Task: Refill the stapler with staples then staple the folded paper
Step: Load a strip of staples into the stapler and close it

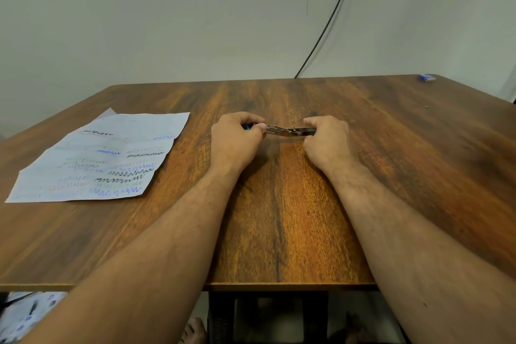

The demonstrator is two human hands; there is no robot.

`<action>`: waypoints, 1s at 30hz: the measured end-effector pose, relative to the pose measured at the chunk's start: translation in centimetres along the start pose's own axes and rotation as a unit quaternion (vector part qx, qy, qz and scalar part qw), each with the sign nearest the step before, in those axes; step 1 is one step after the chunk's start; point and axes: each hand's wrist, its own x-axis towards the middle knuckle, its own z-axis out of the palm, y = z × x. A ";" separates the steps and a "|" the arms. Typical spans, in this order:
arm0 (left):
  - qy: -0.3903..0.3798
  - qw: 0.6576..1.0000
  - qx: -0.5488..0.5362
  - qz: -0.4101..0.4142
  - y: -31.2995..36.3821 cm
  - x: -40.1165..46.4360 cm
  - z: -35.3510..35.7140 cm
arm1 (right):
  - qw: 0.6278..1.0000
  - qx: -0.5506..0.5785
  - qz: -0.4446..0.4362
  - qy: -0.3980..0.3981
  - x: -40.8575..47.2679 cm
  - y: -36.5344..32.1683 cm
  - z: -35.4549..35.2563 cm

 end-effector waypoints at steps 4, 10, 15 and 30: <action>0.016 0.998 -0.059 -0.029 -0.1 0.0 -0.3 | 1.000 0.009 0.021 0.011 0.1 -0.1 0.0; 0.030 0.995 -0.081 -0.042 0.3 -0.1 -0.8 | 0.999 0.033 0.038 0.013 0.1 0.0 0.0; 0.035 0.994 -0.096 -0.046 0.5 -0.2 -0.9 | 0.996 0.056 0.060 0.022 0.4 0.3 0.1; 0.036 0.991 -0.123 -0.034 0.2 0.1 -0.7 | 0.958 0.254 0.069 0.112 0.4 0.4 -0.3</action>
